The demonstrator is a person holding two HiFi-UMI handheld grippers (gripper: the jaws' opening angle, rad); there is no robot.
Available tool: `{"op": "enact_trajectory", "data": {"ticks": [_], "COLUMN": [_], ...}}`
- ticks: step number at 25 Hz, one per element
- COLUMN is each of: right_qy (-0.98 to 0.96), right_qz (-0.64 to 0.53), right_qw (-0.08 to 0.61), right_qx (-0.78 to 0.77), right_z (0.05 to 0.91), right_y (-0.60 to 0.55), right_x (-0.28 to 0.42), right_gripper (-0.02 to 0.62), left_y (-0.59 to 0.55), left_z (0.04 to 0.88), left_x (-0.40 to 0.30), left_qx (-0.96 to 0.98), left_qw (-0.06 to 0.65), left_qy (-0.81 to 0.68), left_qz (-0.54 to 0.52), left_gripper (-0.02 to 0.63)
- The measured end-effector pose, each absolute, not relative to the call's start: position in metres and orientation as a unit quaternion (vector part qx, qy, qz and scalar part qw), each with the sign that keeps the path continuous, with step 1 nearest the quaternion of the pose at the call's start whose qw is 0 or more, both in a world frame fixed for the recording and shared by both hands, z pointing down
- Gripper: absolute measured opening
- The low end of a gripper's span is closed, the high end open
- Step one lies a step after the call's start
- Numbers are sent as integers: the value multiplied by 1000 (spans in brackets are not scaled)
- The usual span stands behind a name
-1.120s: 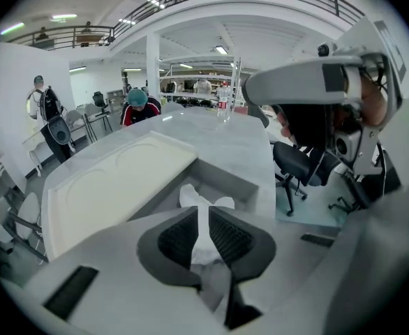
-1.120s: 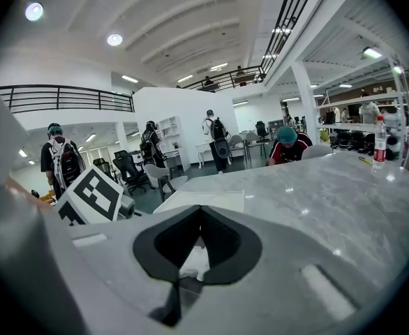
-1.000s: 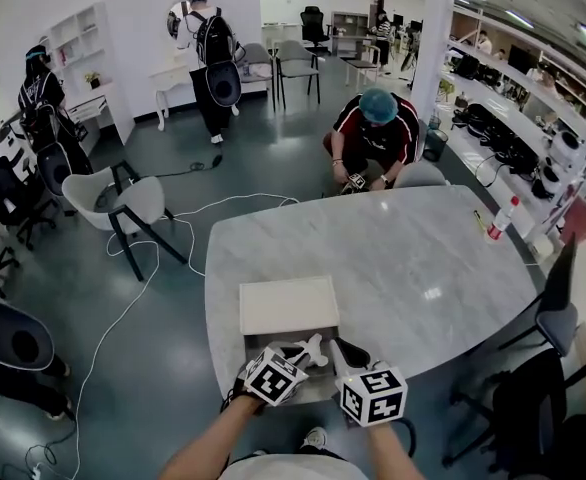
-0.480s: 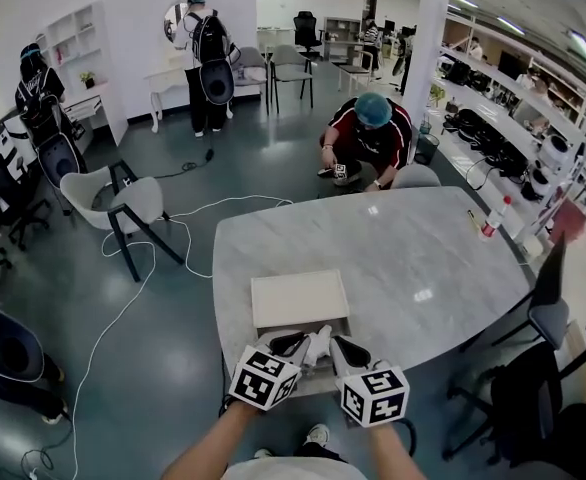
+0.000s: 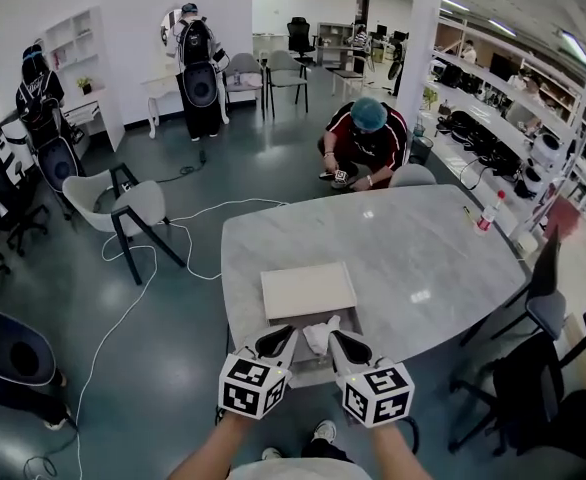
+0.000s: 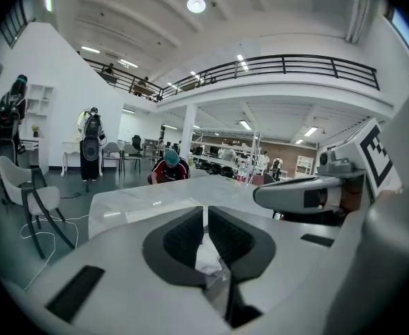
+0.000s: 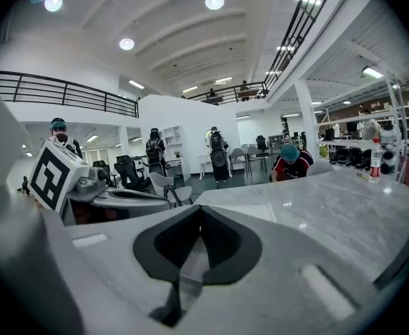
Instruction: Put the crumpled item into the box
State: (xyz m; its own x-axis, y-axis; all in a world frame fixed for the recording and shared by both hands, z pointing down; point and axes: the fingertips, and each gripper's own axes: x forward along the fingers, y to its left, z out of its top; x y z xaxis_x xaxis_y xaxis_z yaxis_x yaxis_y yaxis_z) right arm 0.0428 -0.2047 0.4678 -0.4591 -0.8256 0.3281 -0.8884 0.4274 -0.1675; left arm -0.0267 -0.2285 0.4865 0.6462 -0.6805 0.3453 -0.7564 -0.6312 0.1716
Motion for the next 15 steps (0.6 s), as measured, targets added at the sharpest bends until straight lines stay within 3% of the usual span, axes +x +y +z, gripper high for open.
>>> {"op": "enact_trajectory", "data": {"ticks": [15], "right_qy": [-847], "right_qz": [136], "right_qw": [86], "right_qx": [507], "right_z": [448], "right_y": [-169], "right_x": [15], "right_gripper": [5], "left_y": [-194], "left_z": [476], "left_x": [-58], "left_qx": [889], "left_qw": [149], "left_qy": [-422], "left_qz": [102], "left_gripper": [18]}}
